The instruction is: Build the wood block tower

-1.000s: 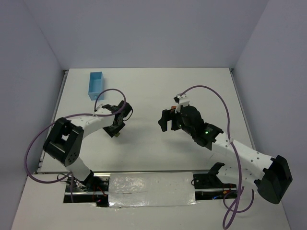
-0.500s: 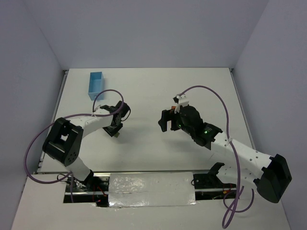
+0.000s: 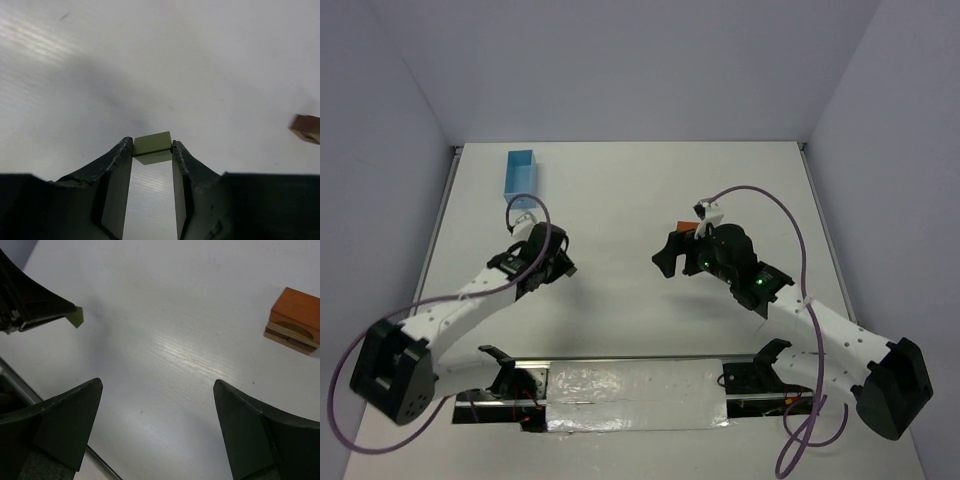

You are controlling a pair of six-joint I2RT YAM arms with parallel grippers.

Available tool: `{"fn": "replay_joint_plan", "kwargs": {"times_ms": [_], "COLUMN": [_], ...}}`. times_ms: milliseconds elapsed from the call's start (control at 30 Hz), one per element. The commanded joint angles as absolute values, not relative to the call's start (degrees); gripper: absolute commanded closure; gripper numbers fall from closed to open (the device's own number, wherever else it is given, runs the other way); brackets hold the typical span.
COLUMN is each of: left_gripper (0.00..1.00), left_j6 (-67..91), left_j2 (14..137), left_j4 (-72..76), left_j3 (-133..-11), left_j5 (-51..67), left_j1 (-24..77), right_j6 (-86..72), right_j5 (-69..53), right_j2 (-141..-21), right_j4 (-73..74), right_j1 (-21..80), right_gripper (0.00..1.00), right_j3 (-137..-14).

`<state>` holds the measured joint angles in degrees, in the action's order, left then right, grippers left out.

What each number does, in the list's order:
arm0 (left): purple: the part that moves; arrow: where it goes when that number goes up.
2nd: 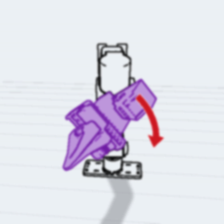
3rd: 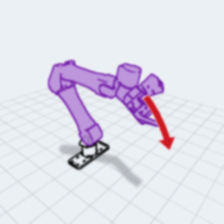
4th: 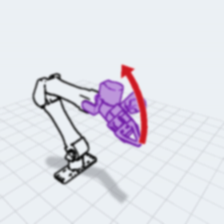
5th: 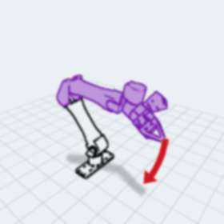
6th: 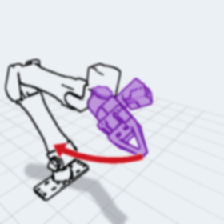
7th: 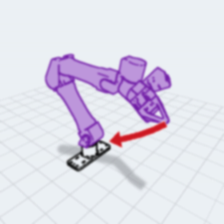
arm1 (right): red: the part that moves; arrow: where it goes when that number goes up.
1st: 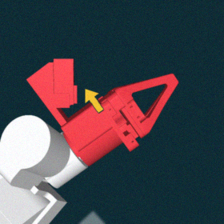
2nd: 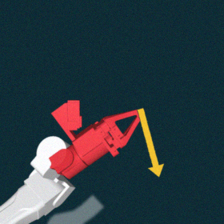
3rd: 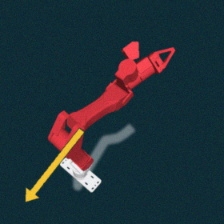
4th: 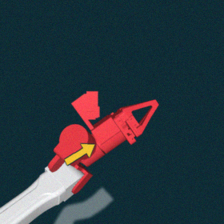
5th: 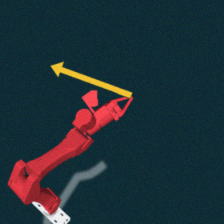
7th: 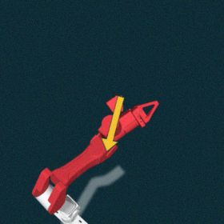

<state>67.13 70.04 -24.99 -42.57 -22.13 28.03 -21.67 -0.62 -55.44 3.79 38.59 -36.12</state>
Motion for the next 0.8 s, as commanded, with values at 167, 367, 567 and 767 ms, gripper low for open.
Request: {"fn": "replay_joint_plan", "kwargs": {"times_ms": [167, 367, 567, 767], "left_gripper": [1.0, 1.0, 1.0, 1.0], "left_j6": [42.74, 39.99, 45.42, 47.9], "left_j2": [43.9, 35.69, 35.77, 35.77], "left_j4": [20.57, 39.71, 51.82, 54.76], "left_j3": [-25.88, -18.55, -18.9, -19.6], "left_j5": [-1.61, 18.58, 34.26, 38.41], "left_j1": [29.09, 29.18, 29.35, 29.36], "right_j6": [-44.53, -64.39, -67.5, -63.55], "right_j5": [-32.04, -35.16, -35.68, -35.33], "right_j2": [-57.47, -64.06, -68.29, -64.61], "right_j4": [-24.92, -49.73, -58.7, -61.44], "right_j1": [33.57, 37.17, 39.2, 41.83], "right_gripper": [0.0, 0.04, 0.14, 0.28], "right_j3": [-30.42, -27.95, -29.71, -29.53]}}
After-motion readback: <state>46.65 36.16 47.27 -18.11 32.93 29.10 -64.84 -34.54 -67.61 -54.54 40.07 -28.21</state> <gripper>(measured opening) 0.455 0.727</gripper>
